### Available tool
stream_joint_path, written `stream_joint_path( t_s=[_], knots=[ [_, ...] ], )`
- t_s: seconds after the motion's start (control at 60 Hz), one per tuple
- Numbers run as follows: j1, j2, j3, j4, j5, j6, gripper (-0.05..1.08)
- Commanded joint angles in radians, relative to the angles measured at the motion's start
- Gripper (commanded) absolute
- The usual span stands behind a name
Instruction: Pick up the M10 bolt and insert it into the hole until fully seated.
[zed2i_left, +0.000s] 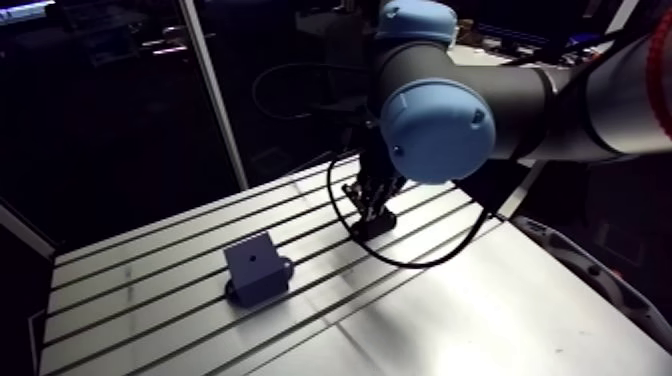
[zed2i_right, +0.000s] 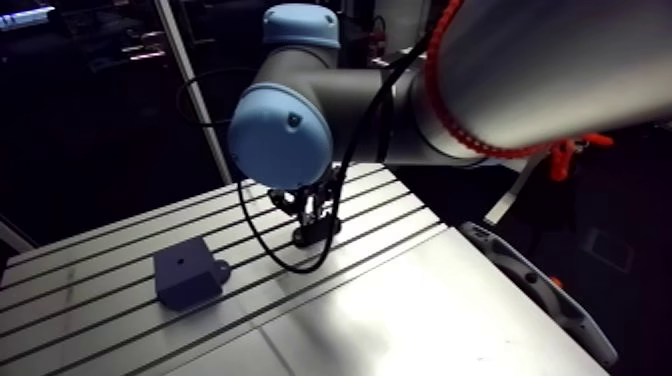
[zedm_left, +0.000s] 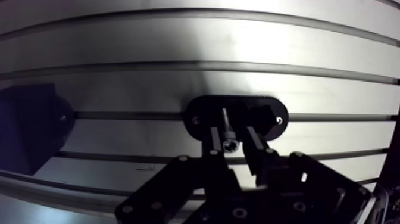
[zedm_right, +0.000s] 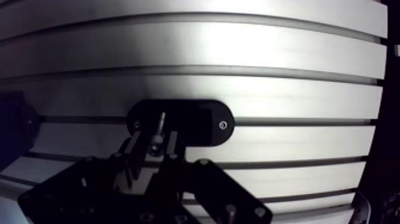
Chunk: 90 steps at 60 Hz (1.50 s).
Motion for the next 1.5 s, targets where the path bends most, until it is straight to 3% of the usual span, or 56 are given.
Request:
stream_joint_path(
  t_s=[0.017,0.933,1.317,1.5],
  knots=[
    [0.001,0.0,0.0,0.0,0.0,-0.001,0.66],
    [0.001,0.003,0.0,0.002,-0.001,-0.001,0.68],
    [0.001,0.001,0.003,0.002,-0.002,-0.001,0.74],
    [0.001,-0.004,0.0,0.002,-0.011,0.002,0.77]
  ],
)
